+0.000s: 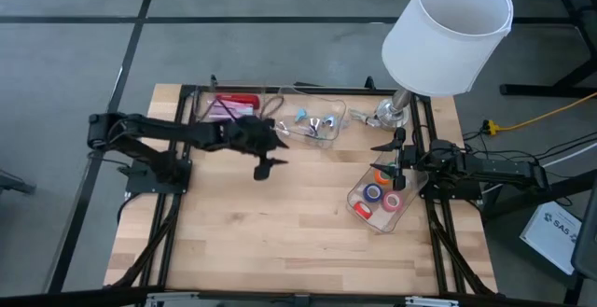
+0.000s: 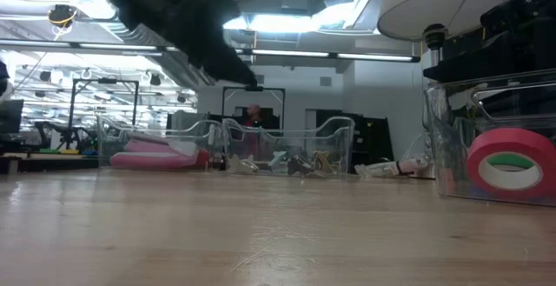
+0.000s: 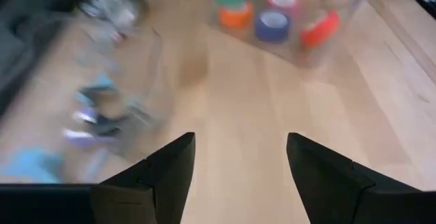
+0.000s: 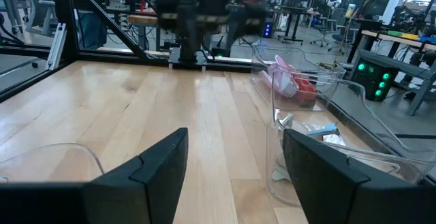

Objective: Pick and place Stapler, Stapler remover, tape
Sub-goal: Return to Home Position

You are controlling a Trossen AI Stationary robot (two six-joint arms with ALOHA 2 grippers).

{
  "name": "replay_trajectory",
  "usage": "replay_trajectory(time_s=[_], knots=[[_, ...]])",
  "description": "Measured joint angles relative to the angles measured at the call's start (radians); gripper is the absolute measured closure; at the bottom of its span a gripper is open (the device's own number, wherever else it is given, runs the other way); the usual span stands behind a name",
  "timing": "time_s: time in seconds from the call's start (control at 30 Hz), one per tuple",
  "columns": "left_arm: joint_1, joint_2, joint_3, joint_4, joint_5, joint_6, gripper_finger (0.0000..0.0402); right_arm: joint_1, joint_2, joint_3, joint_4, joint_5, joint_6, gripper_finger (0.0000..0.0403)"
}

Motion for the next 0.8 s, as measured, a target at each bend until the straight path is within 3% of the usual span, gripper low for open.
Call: replay_trajectory(time_s=[0.33,0.43,0.57,0.8], knots=[[-0.129,0.144,-0.027,0.002,0.014,-0.185,0.0172,0.0,0.0,0.0,0.0,0.0,0.0,0.0163],[-0.139,0.12,-0.133,0.083,0.045,-0.254,0.0175,0.0,0.0,0.0,0.0,0.0,0.0,0.0163],[-0.139,0.057,-0.322,0.328,0.06,-0.344,0.0175,0.0,0.0,0.0,0.0,0.0,0.0,0.0163],[-0.14,-0.032,-0.605,0.607,0.061,-0.355,0.0176,0.0,0.0,0.0,0.0,0.0,0.0,0.0163]])
